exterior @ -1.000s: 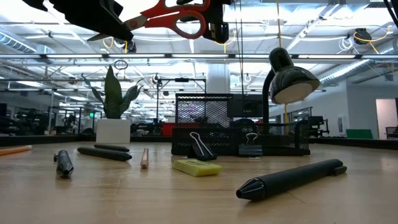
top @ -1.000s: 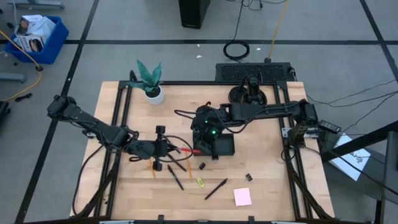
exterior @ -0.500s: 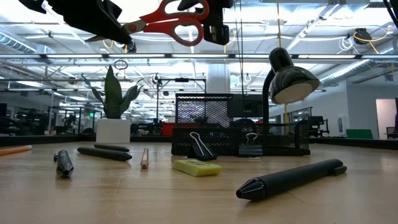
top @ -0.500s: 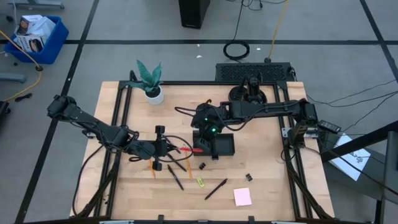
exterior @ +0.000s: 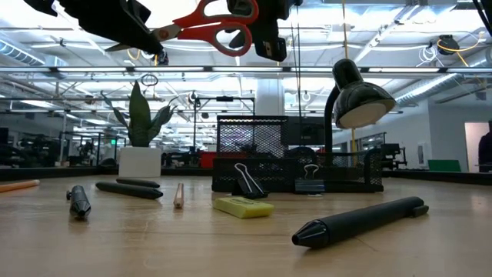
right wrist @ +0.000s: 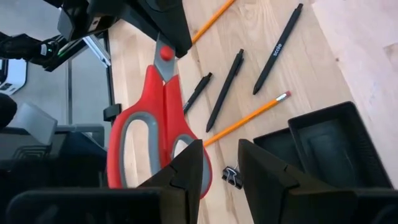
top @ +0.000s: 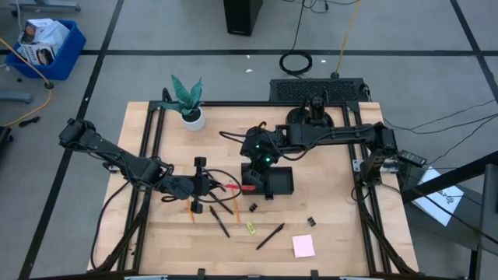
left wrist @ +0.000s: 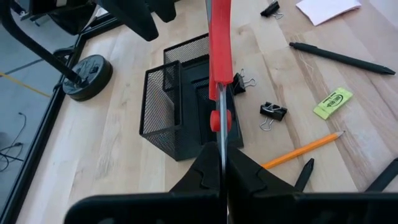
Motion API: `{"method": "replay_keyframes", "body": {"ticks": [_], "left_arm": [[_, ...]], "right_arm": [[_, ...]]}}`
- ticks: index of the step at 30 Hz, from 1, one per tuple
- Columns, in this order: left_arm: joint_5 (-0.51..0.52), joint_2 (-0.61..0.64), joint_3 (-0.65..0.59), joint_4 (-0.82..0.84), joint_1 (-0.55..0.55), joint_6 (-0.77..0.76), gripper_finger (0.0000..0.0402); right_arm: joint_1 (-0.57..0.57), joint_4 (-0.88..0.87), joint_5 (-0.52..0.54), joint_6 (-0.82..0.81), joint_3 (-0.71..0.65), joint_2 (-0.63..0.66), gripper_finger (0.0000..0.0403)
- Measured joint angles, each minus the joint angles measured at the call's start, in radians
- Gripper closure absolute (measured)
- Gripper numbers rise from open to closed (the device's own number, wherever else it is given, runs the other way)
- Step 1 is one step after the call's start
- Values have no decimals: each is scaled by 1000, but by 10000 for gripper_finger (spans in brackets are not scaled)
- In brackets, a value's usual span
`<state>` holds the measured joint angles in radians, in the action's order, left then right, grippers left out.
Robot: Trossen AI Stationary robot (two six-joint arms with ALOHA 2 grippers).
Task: Pick and place office supplies into organizer
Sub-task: Put the orange scissors into the black desk organizer
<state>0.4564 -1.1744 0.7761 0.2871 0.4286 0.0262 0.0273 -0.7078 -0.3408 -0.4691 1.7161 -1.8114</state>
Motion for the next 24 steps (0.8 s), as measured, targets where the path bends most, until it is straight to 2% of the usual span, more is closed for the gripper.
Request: {"method": "replay_keyframes", "body": {"ticks": [16,24], "left_arm": [[0,0,0,0,0,-7,401],[-2,0,0,1,-11,-39,401]], "right_arm": [[33,6,3,40,0,5,310],[69,43,17,185,0,35,310]]}}
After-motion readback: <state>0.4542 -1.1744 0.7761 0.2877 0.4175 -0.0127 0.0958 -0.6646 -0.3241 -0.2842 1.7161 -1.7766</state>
